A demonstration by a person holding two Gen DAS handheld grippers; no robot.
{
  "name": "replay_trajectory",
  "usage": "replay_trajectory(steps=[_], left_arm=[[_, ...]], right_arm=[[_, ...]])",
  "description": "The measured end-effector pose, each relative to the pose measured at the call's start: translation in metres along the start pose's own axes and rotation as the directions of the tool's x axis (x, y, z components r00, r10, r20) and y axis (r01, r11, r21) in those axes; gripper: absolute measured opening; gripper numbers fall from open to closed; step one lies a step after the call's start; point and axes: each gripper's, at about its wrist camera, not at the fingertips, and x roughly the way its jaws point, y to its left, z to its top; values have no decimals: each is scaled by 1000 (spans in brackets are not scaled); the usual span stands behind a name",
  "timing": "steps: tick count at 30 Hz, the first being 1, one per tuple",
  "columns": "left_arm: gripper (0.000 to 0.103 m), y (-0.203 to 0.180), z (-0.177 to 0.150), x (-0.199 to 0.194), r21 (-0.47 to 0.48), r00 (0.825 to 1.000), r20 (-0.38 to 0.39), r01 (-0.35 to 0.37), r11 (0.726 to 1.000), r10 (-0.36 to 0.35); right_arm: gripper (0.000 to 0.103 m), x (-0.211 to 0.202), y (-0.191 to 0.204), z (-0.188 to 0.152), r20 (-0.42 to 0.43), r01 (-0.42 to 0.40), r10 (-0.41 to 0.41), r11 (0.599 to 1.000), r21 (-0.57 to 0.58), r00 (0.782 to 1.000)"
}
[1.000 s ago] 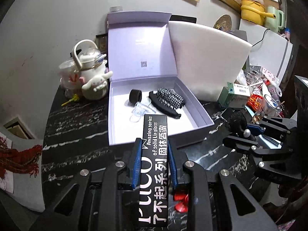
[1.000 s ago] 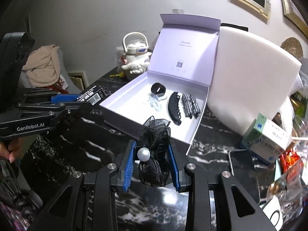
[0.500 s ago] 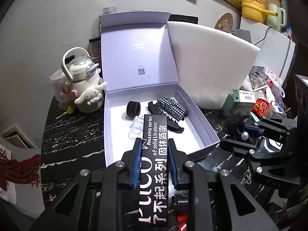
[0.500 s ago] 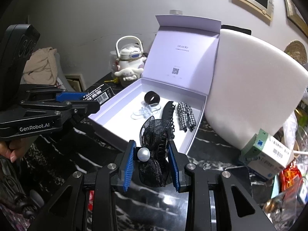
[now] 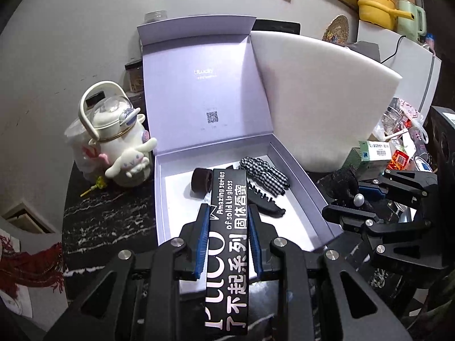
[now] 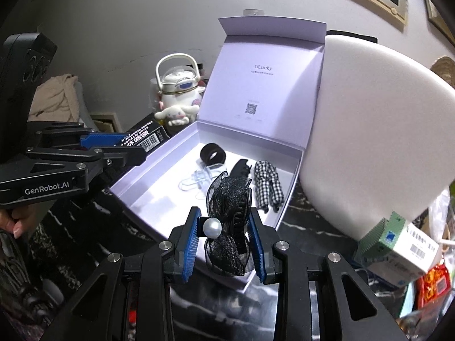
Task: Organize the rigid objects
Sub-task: 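Lift the black card with the left gripper while the right gripper carries the pouch toward the lavender box, then lower the pouch into the box and open the right gripper while the left gripper releases the card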
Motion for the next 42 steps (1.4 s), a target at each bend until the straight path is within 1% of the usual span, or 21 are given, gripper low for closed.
replay_trajectory(steps=[6, 16, 20, 30, 35, 42], left_arm=[[25, 5, 11, 15, 3, 1000, 2, 0, 1000, 0], [25, 22, 21, 48, -3, 1000, -29, -3, 1000, 3], [25, 27, 24, 62, -1, 999, -44, -17, 1000, 17], [25, 34, 29, 97, 8, 997, -76, 7, 1000, -7], [25, 37, 36, 107, 6, 998, -63, 17, 1000, -16], [25, 40, 47, 118, 26, 999, -50, -8, 1000, 10]], right_arm=[[32, 14, -7, 11, -1, 1, -1, 1000, -4, 1000], [32, 43, -14, 25, -10, -3, 3, 1000, -14, 1000], [32, 58, -18, 32, -18, -26, 26, 1000, 6, 1000], [32, 88, -26, 48, -47, -30, 30, 1000, 7, 998], [32, 104, -32, 56, -68, -20, 21, 1000, 15, 997], [32, 115, -37, 63, -71, -1, 2, 1000, 12, 997]])
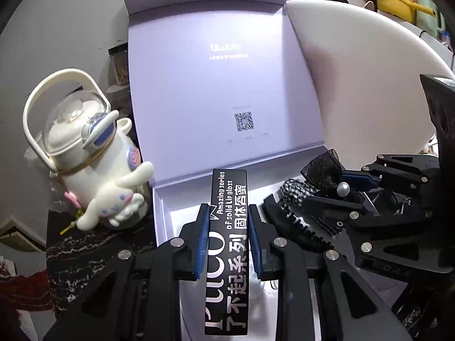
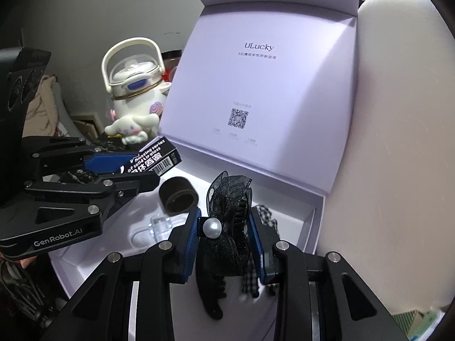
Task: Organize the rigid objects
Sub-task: 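Lower the pouch into the box and open the right gripper while the left gripper releases the card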
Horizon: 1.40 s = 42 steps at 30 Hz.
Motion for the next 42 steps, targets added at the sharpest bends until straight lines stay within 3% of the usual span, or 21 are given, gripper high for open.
replay_trajectory(steps=[7, 13, 28, 42], left_arm=[[25, -2, 0, 18, 17, 999, -37, -37, 999, 37], [26, -3, -5, 38, -5, 996, -88, -28, 1000, 27], [25, -5, -10, 36, -10, 995, -95, -36, 999, 34], [25, 1, -13, 19, 8, 998, -34, -54, 998, 55]], right_arm=[[32, 12, -4, 4, -25, 30, -30, 1000, 2, 999], [32, 21, -5, 0, -54, 64, -64, 998, -9, 997], [33, 34, -4, 6, -90, 76, -77, 997, -16, 993], [33, 36, 9, 2, -81, 112, -117, 992, -60, 990]])
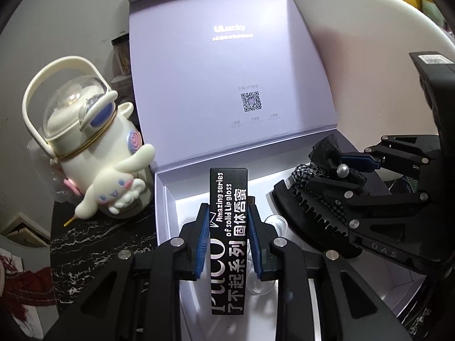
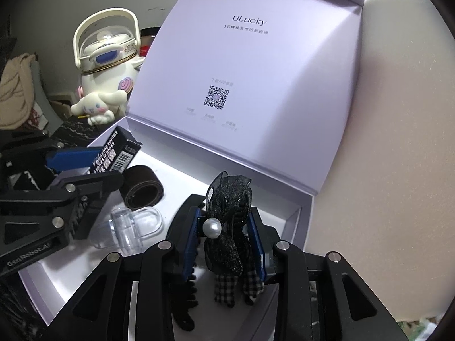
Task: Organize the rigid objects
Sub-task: 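Lower the pouch into the box and open the right gripper while the left gripper releases the card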
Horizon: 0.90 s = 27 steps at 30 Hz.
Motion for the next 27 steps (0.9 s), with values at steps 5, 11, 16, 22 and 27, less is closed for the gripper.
replay_trajectory(steps=[5, 11, 16, 22, 27], left_arm=[[25, -1, 2, -6, 3, 1000, 13, -8, 1000, 8], [25, -5, 3, -21, 10, 1000, 7, -19, 1000, 19], [26, -4, 1, -28, 2, 1000, -1, -20, 1000, 20], [26, -2, 2, -51, 2, 999, 23, -30, 1000, 30], [26, -6, 4, -71, 3, 998, 54, -29, 1000, 29]], right_arm=[[39, 2, 5, 1, -19, 14, -14, 1000, 1, 1000], [52, -7, 12, 4, -6, 43, -43, 999, 1, 999], [54, -18, 14, 3, 1, 54, -54, 999, 6, 999], [55, -34, 14, -1, 16, 74, -74, 997, 12, 997], [55, -52, 9, -6, 39, 88, -89, 996, 18, 995]])
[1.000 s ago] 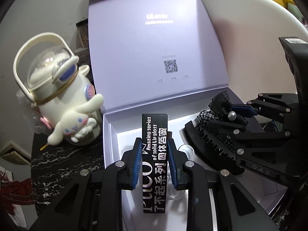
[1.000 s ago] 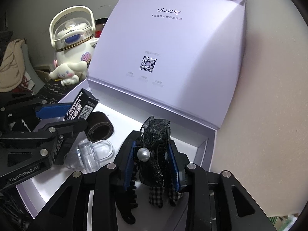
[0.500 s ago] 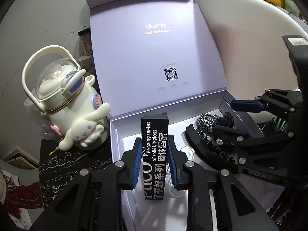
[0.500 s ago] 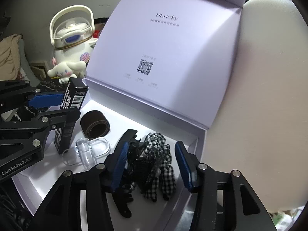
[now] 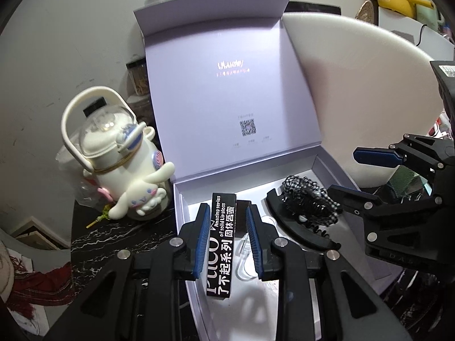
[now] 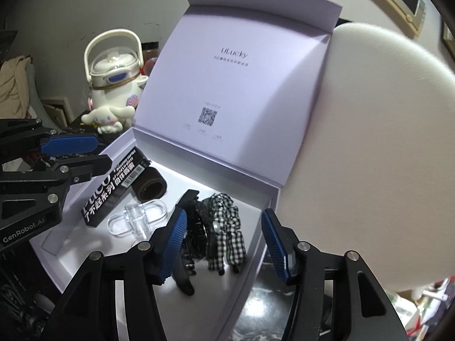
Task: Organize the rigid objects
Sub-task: 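Lower the pouch into the box and open the right gripper while the left gripper releases the card, then lift both open grippers out of the lavender box and back over the table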
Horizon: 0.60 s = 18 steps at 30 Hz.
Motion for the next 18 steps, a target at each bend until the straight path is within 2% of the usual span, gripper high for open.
replay_trajectory(steps=[10, 18], left_arm=[[26, -8, 1, -47, 7, 997, 73, -31, 999, 31], [27, -11, -7, -79, -23, 995, 97, -30, 999, 32]], right_arm=[[57, -48, -2, -5, 60, 21, -22, 1000, 14, 998], [61, -84, 4, -15, 103, 30, -31, 999, 14, 994]])
